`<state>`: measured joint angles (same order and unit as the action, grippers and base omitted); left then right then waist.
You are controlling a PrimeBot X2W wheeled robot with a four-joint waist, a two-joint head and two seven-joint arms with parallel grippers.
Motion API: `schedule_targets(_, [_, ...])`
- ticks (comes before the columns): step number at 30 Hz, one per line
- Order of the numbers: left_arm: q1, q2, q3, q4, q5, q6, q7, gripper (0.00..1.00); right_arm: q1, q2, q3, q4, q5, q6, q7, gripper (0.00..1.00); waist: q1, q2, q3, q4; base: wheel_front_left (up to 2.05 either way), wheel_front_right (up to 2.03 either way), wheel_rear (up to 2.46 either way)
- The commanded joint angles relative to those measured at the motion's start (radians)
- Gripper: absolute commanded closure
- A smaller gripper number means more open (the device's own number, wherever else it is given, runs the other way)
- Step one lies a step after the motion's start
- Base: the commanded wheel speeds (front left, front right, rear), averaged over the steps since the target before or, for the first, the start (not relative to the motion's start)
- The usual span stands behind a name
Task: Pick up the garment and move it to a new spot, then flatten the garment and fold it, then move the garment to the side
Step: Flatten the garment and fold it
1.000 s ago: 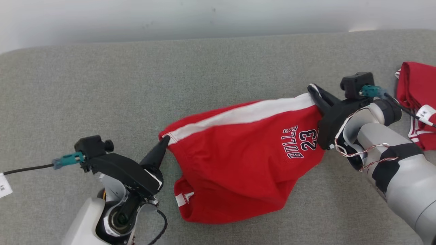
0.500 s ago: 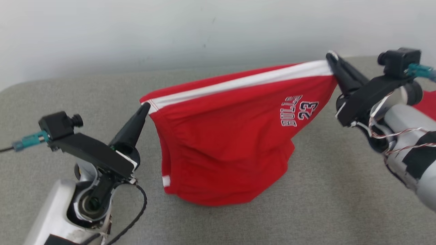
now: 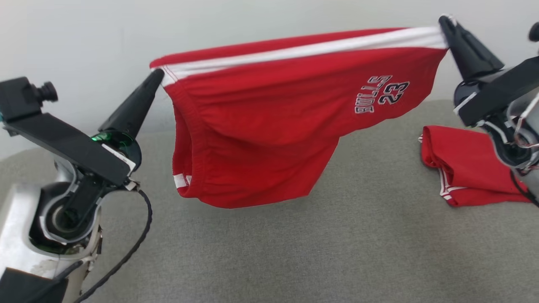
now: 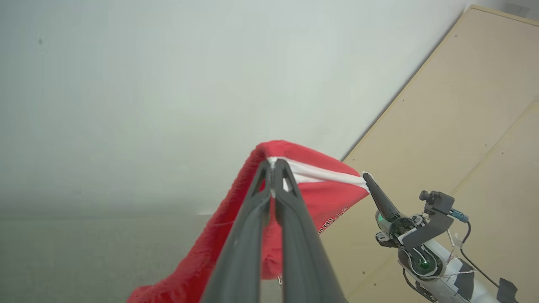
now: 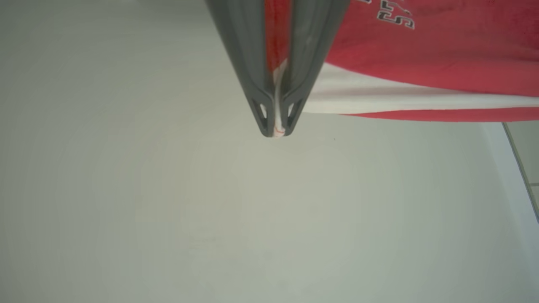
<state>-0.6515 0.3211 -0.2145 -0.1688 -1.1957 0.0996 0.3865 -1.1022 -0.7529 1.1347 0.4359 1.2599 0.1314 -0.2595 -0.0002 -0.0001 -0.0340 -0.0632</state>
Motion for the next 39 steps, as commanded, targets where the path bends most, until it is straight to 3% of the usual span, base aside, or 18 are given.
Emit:
schedule_targets(1, [-0.015, 0.016, 0.016, -0.016, -0.004, 0.009, 0.001, 1.0, -0.003, -0.032, -0.016, -0.009, 0.027, -0.002, -0.006, 1.0, 0.0002, 0.0001, -0.021, -0.017, 0.0, 0.0, 0.0])
schedule_targets(10, [0.012, 0.033, 0.011, -0.079, -0.006, 0.043, 0.029, 1.0, 0.05, -0.145, -0.06, -0.099, 0.13, -0.003, 0.017, 1.0, 0.0002, 0.0001, -0.031, -0.025, 0.0, 0.0, 0.0])
schedule_targets(17, [-0.01, 0.023, -0.023, -0.048, 0.006, 0.034, 0.043, 1.0, 0.049, -0.138, -0.058, -0.093, 0.131, -0.003, 0.04, 1.0, 0.0002, 0.0001, 0.002, -0.02, 0.0, 0.0, 0.0])
schedule_targets(22, [-0.099, -0.002, -0.079, 0.052, 0.048, -0.01, 0.041, 1.0, -0.014, -0.066, -0.05, -0.019, 0.089, -0.002, 0.072, 1.0, 0.0002, 0.0001, 0.053, -0.007, 0.0, 0.0, 0.0])
schedule_targets(27, [-0.281, -0.042, -0.122, 0.204, 0.117, -0.074, 0.005, 1.0, -0.144, 0.04, -0.058, 0.105, 0.034, -0.001, 0.104, 1.0, 0.0002, 0.0001, 0.182, 0.007, 0.0, 0.0, 0.0])
schedule_targets(28, [-0.381, -0.051, -0.138, 0.28, 0.174, -0.112, -0.036, 1.0, -0.217, 0.089, -0.067, 0.17, 0.009, -0.001, 0.108, 1.0, 0.0002, 0.0001, 0.249, 0.013, 0.0, 0.0, 0.0])
schedule_targets(33, [-0.64, -0.09, -0.167, 0.514, 0.305, -0.204, -0.216, 1.0, -0.44, 0.217, -0.105, 0.379, -0.085, -0.001, 0.046, 1.0, 0.0002, 0.0001, 0.434, 0.018, 0.0, 0.0, 0.0])
schedule_targets(37, [-0.823, -0.091, -0.199, 0.673, 0.389, -0.228, -0.393, 1.0, -0.602, 0.326, -0.161, 0.523, -0.164, -0.001, 0.001, 1.0, 0.0002, 0.0001, 0.556, -0.007, 0.0, 0.0, 0.0])
schedule_targets(39, [-0.9, -0.088, -0.216, 0.735, 0.42, -0.228, -0.482, 1.0, -0.675, 0.35, -0.218, 0.549, -0.209, -0.001, -0.005, 1.0, 0.0002, 0.0001, 0.611, -0.017, 0.0, 0.0, 0.0])
